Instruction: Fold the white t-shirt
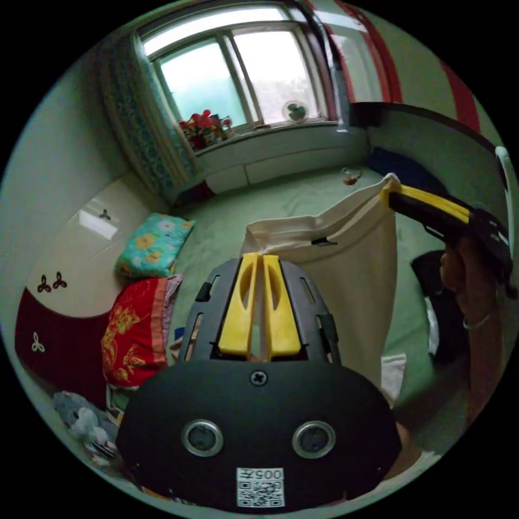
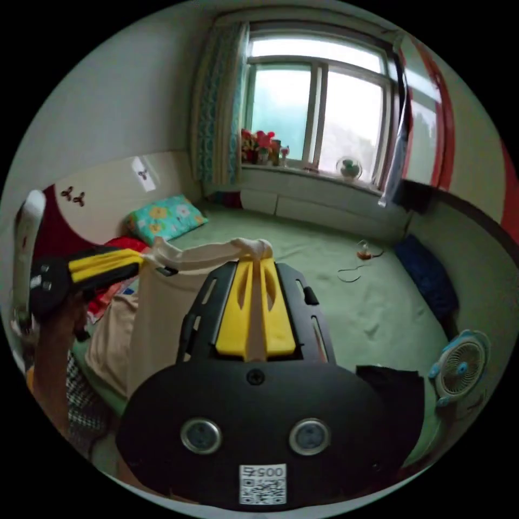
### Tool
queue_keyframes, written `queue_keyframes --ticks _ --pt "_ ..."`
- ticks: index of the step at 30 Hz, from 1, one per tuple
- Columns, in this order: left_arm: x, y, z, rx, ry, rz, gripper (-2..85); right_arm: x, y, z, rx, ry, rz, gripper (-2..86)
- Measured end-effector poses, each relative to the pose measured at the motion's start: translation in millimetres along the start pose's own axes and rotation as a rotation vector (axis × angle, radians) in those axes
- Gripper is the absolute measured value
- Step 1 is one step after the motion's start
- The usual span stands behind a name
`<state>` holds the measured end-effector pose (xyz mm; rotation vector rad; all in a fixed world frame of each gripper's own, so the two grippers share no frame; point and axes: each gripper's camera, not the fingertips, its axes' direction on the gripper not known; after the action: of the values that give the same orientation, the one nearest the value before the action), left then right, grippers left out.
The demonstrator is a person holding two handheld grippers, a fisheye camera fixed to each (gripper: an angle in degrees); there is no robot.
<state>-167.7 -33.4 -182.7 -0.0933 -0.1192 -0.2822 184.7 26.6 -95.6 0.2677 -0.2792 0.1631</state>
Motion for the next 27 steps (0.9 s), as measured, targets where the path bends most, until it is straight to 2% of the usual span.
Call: queue_keyframes --ticks 2,4,5,7,11,13,20,23,25,27 --pt "-1.5 1.3 31.4 -0.055 -0.061 -0.052 5.6 0.2 -8.4 68.3 -0.178 -0.003 0.056 2.0" --pt "-7.6 17.9 62.4 -0.122 -0.042 -0.095 5.8 5.6 1.7 102.2 -0.303 -0.012 0.108 3.3" --pt "-9.2 24.4 67.6 -0.127 -0.024 -0.097 5.7 8.5 16.5 109.9 -0.306 -0.046 0.112 3.9" --pt "-15.2 55.6 86.1 -0.172 0.009 -0.082 5.6 10.3 48.3 112.0 -0.291 -0.079 0.055 4.7" --pt "-27.2 117.8 105.3 -0.263 0.107 -0.073 5.7 20.2 147.4 112.1 -0.45 -0.032 -0.072 6.4" --pt "-33.5 164.9 108.7 -0.312 0.19 -0.09 6.0 28.0 190.9 105.8 -0.535 -0.036 -0.073 7.7" --pt "-31.3 272.6 104.9 -0.422 0.303 -0.158 10.2 27.7 307.6 80.6 -0.711 -0.04 -0.088 11.4" --pt "-27.4 304.7 110.7 -0.472 0.312 -0.191 11.9 18.2 332.0 79.0 -0.703 -0.012 -0.103 9.4" --pt "-26.1 321.5 115.1 -0.487 0.303 -0.21 12.0 13.0 341.7 69.0 -0.65 -0.038 -0.136 0.6" --pt "-26.9 331.3 118.6 -0.505 0.29 -0.233 11.9 15.1 349.1 55.5 -0.647 -0.023 -0.084 -0.8"
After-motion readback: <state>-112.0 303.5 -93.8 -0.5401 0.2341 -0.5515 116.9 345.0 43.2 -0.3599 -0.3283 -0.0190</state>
